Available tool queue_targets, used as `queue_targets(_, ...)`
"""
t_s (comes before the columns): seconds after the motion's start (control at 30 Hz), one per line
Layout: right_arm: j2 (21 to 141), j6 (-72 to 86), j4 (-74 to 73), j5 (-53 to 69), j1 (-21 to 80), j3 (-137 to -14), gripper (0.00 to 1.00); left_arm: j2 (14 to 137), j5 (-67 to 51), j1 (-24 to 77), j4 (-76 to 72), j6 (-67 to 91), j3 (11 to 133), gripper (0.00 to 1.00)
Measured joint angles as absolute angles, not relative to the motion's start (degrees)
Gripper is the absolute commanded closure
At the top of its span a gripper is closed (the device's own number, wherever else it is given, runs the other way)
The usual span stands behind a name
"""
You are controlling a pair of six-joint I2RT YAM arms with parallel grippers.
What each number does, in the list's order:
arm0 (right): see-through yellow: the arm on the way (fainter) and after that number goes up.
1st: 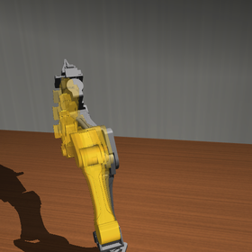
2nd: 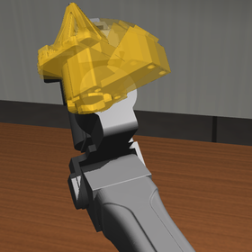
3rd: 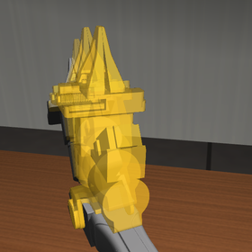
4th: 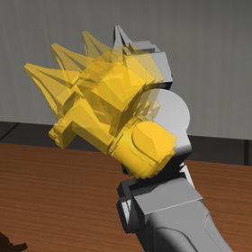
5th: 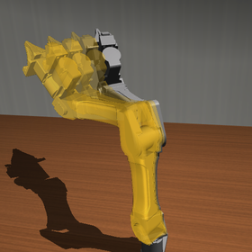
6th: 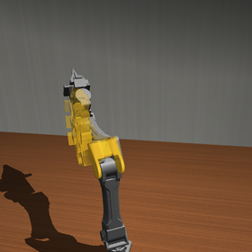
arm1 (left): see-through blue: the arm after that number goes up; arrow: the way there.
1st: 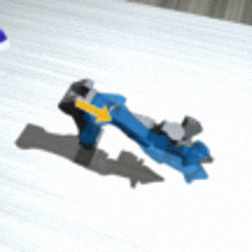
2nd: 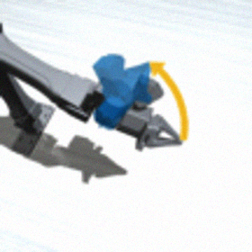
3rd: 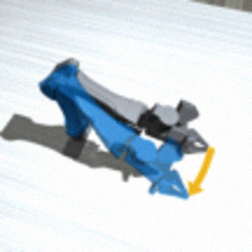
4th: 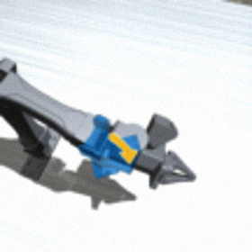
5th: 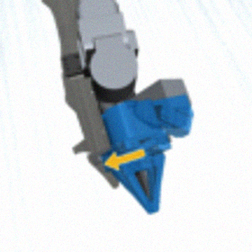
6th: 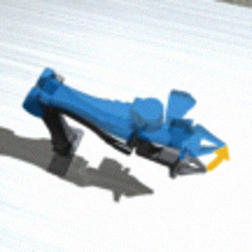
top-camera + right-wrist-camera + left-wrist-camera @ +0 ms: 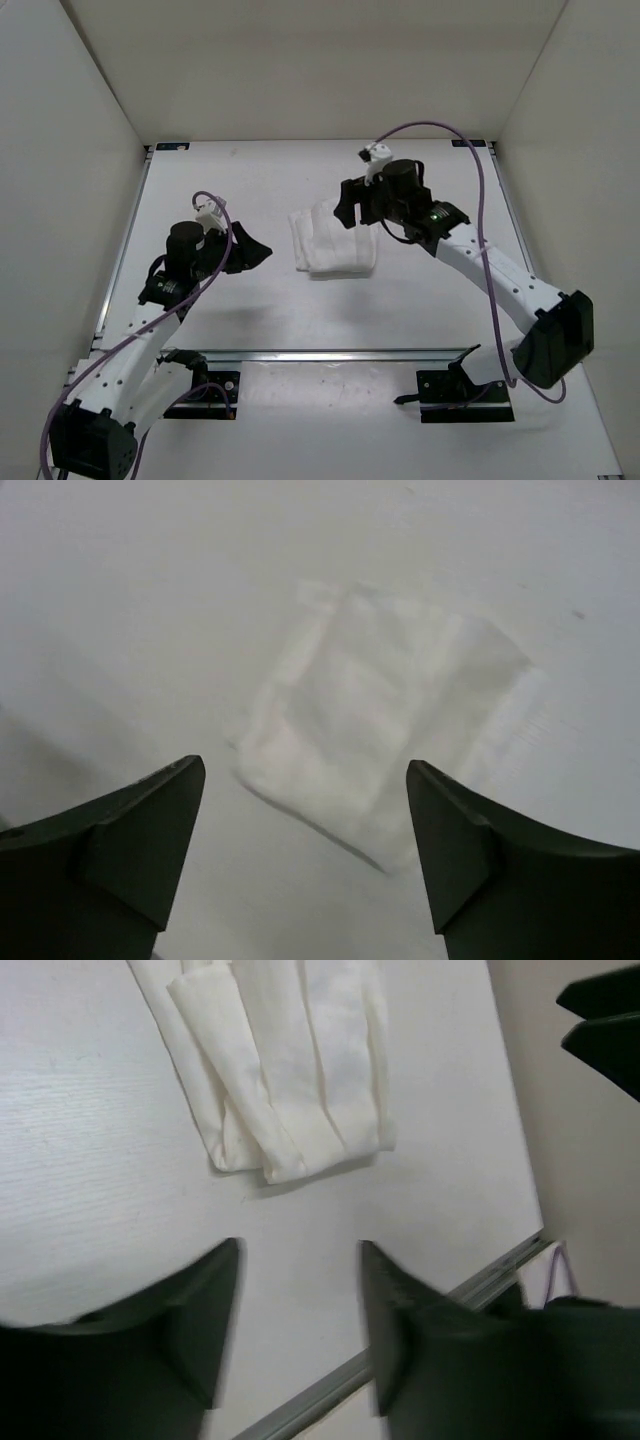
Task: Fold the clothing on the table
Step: Fold the skirt
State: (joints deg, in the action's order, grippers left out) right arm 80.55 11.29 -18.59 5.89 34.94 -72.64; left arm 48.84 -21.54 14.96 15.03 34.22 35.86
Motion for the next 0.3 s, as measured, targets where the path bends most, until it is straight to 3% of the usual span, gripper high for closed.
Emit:
queue_targets(0.07,76.73,10.24,-18.81,3.62,33.39,-67.42,0.01,47.59,-20.86,16.23,18.81,31.92,38.28,0.27)
queue_targets(0.3,73.91,8.25,-22.72,2.04,32.86,-57.82,0.01,47.99,-20.12,19.27,25.08,27.24,38.59,0.22)
